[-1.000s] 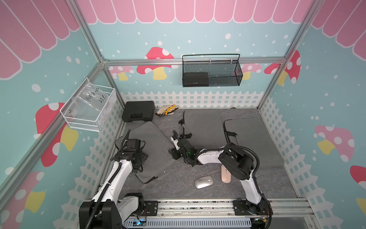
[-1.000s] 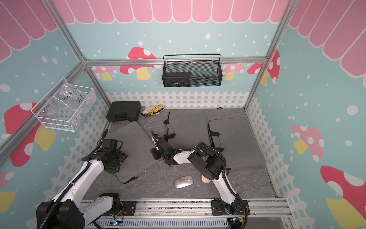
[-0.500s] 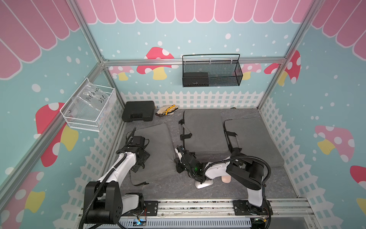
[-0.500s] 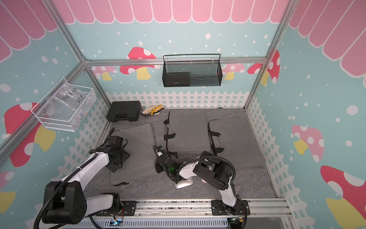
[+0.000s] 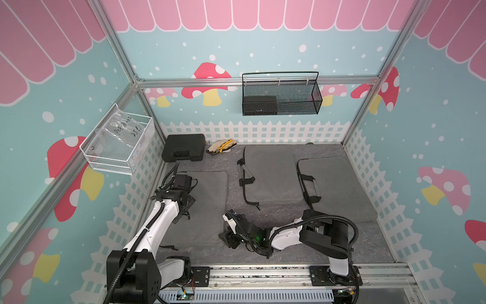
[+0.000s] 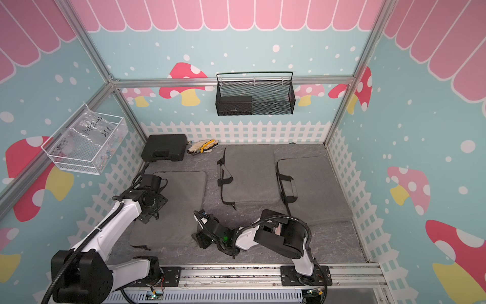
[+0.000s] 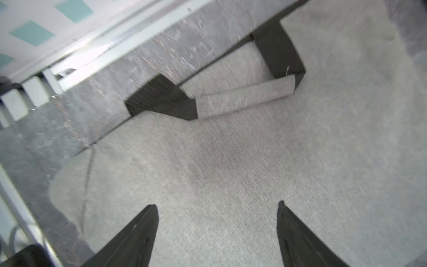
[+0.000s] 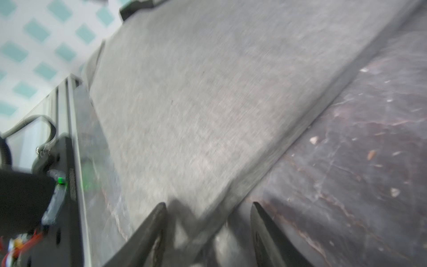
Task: Put the mouse into the laptop bag
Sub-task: Adjust the zippered laptop bag at the center of the board.
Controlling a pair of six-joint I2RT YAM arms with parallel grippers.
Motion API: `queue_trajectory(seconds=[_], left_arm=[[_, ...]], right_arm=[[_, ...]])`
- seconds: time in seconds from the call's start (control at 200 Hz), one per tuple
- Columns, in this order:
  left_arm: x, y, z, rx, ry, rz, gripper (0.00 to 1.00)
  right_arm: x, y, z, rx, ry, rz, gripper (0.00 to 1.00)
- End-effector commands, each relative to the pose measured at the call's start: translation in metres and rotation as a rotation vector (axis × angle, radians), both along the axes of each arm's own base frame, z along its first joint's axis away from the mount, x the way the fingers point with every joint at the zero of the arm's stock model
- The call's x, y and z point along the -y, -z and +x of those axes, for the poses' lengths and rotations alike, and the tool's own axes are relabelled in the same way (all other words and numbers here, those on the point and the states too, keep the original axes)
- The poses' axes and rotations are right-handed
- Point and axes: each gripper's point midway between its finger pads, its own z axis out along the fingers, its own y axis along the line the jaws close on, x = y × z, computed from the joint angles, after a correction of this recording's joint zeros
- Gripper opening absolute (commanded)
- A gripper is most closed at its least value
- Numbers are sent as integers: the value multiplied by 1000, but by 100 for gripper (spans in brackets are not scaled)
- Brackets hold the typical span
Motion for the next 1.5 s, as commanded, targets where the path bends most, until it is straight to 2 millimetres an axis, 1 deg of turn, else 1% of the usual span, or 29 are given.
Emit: queue_trajectory(seconds=[0.0,0.07,0.1,0.105,0.115,0.16,0.28,0.31,0.42,0.56,0.695,0.74,0.865,1.026,1.086,1.181,1.241,1.376,1.436,1.496], left_arm=[[-12,-20,-13,36,-57,55,84],[-9,-24,-13,58,-48,37,84],[-7,-24,-13,62,-42,27,84],[-7,-24,-13,62,-41,25,84],[-6,-23,-13,62,-39,23,84],[-2,-20,-11,62,-23,4,84],[12,-4,2,60,47,-46,84],[20,2,6,51,71,-77,84],[24,19,10,-12,86,-85,83],[23,40,20,-59,85,-75,84],[24,59,37,-106,99,-72,83],[25,66,42,-126,108,-77,83],[28,82,58,-165,132,-86,83],[28,99,72,-206,139,-87,82],[28,102,75,-216,139,-88,82],[25,104,78,-221,133,-88,82],[23,103,78,-222,125,-92,82],[21,100,81,-210,119,-102,82],[22,95,83,-199,129,-104,82],[23,88,84,-189,140,-104,82]], right_arm=[[16,-9,15,5,39,-1,73],[16,-6,20,2,52,-2,77],[14,-9,22,-2,49,8,77],[15,-3,22,-8,49,-4,77],[15,3,22,-16,47,-13,78],[13,11,25,-35,44,-17,78],[10,23,38,-62,57,-6,78],[8,25,40,-69,59,-4,78],[-2,30,44,-93,49,11,76],[-16,38,43,-136,34,45,68],[-27,47,45,-167,35,68,63],[-31,49,47,-172,39,71,59],[-38,54,57,-177,69,81,50],[-38,65,80,-226,107,114,41],[-39,67,87,-237,108,125,40],[-46,71,92,-232,100,121,40],[-50,74,95,-233,95,114,40],[-52,78,103,-241,91,109,40],[-53,74,104,-230,81,112,43],[-52,64,105,-205,74,114,48]])
